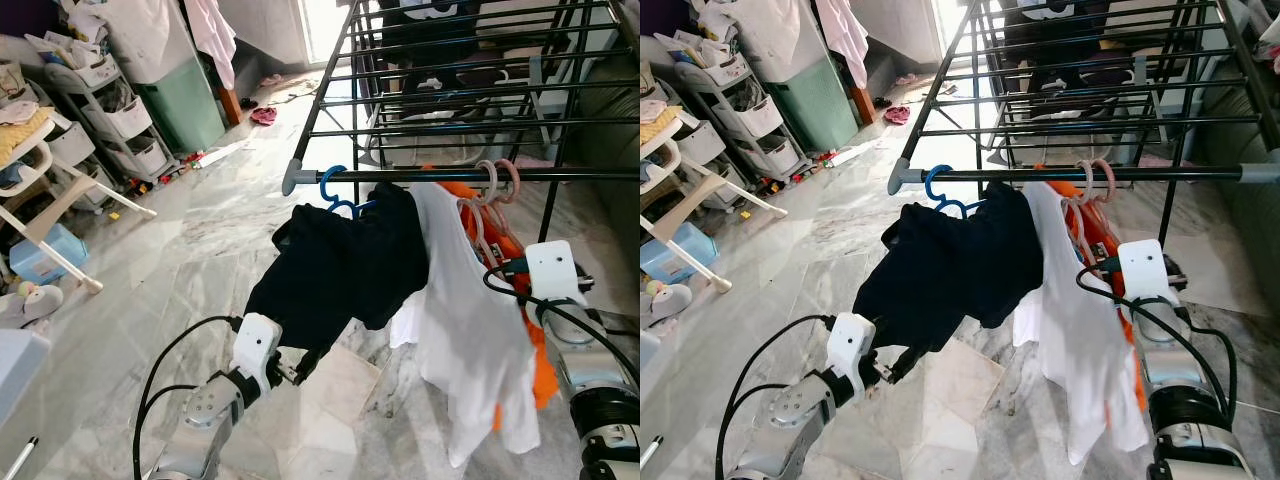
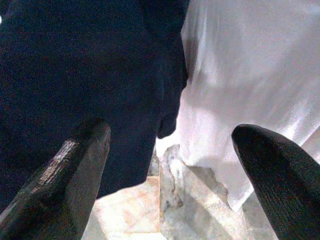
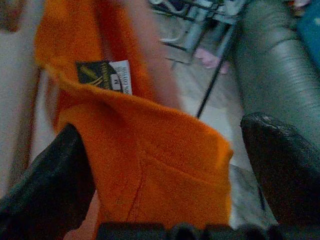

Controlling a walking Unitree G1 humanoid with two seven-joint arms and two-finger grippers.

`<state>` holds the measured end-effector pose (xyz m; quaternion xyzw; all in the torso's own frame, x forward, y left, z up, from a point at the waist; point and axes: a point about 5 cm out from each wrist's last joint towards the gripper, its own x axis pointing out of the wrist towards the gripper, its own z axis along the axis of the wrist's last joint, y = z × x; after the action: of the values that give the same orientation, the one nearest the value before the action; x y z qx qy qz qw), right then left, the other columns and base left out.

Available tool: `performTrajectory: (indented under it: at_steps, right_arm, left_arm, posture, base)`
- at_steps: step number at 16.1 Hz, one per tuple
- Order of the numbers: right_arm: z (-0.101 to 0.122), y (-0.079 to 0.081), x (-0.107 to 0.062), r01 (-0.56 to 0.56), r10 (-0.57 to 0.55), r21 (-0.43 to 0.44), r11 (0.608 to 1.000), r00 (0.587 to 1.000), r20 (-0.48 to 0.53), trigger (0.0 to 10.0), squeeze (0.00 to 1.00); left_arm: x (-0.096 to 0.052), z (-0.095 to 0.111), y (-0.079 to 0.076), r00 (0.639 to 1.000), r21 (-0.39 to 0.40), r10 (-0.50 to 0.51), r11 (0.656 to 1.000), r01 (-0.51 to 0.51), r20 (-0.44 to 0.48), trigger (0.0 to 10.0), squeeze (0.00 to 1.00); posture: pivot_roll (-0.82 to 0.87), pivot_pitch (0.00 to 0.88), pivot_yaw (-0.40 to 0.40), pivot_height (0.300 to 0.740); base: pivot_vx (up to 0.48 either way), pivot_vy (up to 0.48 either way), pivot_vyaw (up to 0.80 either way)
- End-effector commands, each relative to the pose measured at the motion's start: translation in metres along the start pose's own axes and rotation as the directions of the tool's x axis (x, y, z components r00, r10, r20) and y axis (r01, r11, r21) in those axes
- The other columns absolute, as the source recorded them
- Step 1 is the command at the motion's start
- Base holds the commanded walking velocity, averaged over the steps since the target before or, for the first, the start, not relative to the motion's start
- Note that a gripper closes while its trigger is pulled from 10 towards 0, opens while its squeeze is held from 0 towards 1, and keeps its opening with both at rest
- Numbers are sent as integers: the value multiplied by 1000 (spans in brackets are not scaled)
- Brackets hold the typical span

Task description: Hang hanger

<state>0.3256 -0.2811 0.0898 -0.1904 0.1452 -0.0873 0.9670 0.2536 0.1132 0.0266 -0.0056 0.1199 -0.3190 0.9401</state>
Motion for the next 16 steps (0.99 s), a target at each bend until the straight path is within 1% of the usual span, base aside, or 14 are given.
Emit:
performTrajectory:
  at_steps: [1,2,3,4,5,6,7,8,9,12,13,14,16]
  right_arm:
    - [8,8,3,-54,54,0,999,998,31,510,0]
    - [8,8,3,-54,54,0,999,998,31,510,0]
    - [11,10,4,-113,113,-2,994,993,45,0,0]
    - [15,8,6,-146,147,-12,989,988,48,0,0]
    - [17,5,7,-145,146,-20,989,988,47,0,0]
    - [21,0,9,-138,140,-33,990,989,45,4784,0]
    - [24,-2,11,-135,137,-41,990,989,48,10000,0]
    - [31,-4,13,-142,144,-38,989,988,62,10000,0]
    - [33,-3,14,-153,155,-35,988,985,69,10000,0]
    - [34,-1,15,-168,170,-30,985,983,71,10000,0]
    - [33,0,15,-171,172,-29,985,983,65,1843,0]
    - [34,1,16,-174,175,-27,984,982,65,0,0]
    - [35,0,17,-161,161,-17,987,985,55,0,0]
  left_arm:
    - [-6,-4,7,1000,15,17,1000,-17,-17,10000,0]
    - [-6,-4,7,1000,15,17,1000,-17,-17,10000,0]
    - [-7,-6,8,1000,17,14,1000,-14,-21,10000,0]
    - [-6,-7,8,1000,21,9,1000,-9,-26,10000,0]
    - [-6,-8,8,1000,23,8,1000,-8,-29,10000,0]
    - [-4,-10,9,999,25,9,1000,-8,-34,10000,0]
    - [-4,-11,9,999,25,9,1000,-8,-36,10000,0]
    - [-4,-12,9,999,30,8,1000,-7,-41,10000,0]
    - [-4,-13,9,999,32,8,999,-6,-42,10000,0]
    - [-5,-17,8,999,36,10,999,-8,-51,10000,0]
    - [-5,-18,8,999,38,9,999,-7,-52,10000,0]
    - [-5,-18,8,999,39,9,999,-7,-53,10000,0]
    - [-4,-20,8,998,46,7,999,-4,-54,10000,0]
  posture:
    - [-238,10,195,740]
    - [-238,10,195,740]
    - [-243,11,200,740]
    - [-244,12,204,740]
    - [-246,11,204,740]
    - [-249,12,205,740]
    - [-248,11,205,740]
    - [-246,12,205,740]
    - [-242,12,202,740]
    - [-238,12,198,740]
    - [-238,11,198,740]
    - [-239,10,198,740]
    - [-239,7,200,740]
  base:
    - [0,0,0]
    - [0,0,0]
    - [0,0,0]
    - [0,0,0]
    - [0,0,0]
    - [0,0,0]
    - [0,0,0]
    - [0,0,0]
    - [0,0,0]
    - [0,0,0]
    - [0,0,0]
    - [0,0,0]
    - [0,0,0]
